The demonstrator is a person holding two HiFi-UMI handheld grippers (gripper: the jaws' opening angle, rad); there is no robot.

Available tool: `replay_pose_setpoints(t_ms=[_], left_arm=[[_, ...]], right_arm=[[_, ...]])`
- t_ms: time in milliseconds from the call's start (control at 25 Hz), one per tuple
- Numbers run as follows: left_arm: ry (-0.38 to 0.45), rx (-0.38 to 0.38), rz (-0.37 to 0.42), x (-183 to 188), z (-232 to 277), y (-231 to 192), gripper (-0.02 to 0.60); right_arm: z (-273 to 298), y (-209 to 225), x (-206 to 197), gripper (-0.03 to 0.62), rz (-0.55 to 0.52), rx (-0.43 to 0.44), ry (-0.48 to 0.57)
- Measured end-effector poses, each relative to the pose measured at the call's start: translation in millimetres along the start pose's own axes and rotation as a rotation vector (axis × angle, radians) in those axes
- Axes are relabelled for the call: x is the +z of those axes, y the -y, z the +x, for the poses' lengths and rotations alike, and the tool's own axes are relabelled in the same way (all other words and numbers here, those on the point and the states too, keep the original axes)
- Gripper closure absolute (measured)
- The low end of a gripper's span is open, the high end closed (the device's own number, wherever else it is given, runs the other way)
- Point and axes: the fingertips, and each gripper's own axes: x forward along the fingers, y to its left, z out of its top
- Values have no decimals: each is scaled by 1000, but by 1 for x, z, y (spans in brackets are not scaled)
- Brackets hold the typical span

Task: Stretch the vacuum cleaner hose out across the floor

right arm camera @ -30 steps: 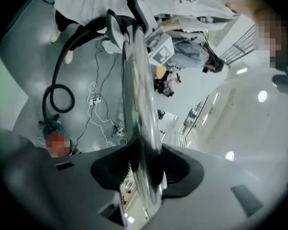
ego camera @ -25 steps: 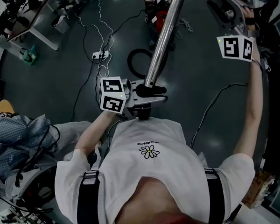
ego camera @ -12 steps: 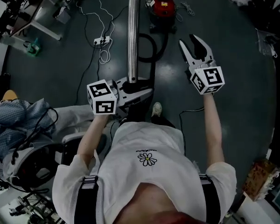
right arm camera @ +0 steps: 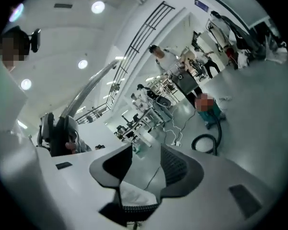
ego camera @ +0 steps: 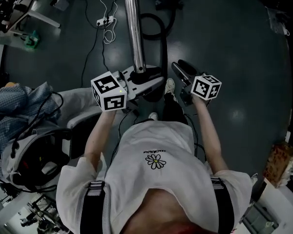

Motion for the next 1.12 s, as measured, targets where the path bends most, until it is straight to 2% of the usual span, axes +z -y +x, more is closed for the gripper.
replay_pose_setpoints(t_ms=[120, 240, 400, 480, 600, 720, 840, 1000, 1120], left_arm=[[56, -2, 16, -13, -35, 35, 460], [55, 10, 45, -36, -72, 71, 463], [7, 9, 66, -79, -98, 124, 472], [18, 8, 57, -94, -100, 156, 482], [47, -12, 36, -122, -92, 216, 492], [27, -24, 31, -162, -77, 279, 497], [9, -27, 12, -198, -74, 319, 499], [16, -26, -18, -225, -98, 338, 500], [22, -39, -27, -247, -105, 366, 499]], right_arm=[[-3, -26, -62, 402, 179, -15, -10], [-17, -48, -126, 402, 362, -16, -12], [-66, -70, -193, 401, 464, -33, -14], [-95, -78, -216, 401, 510, -26, -3], [-149, -77, -251, 401, 710, 23, 74], [-210, -73, -288, 401, 896, 91, 179], [-244, -78, -330, 401, 904, 87, 158], [-246, -97, -387, 401, 936, 66, 70], [-264, -109, -426, 379, 1008, 90, 42]])
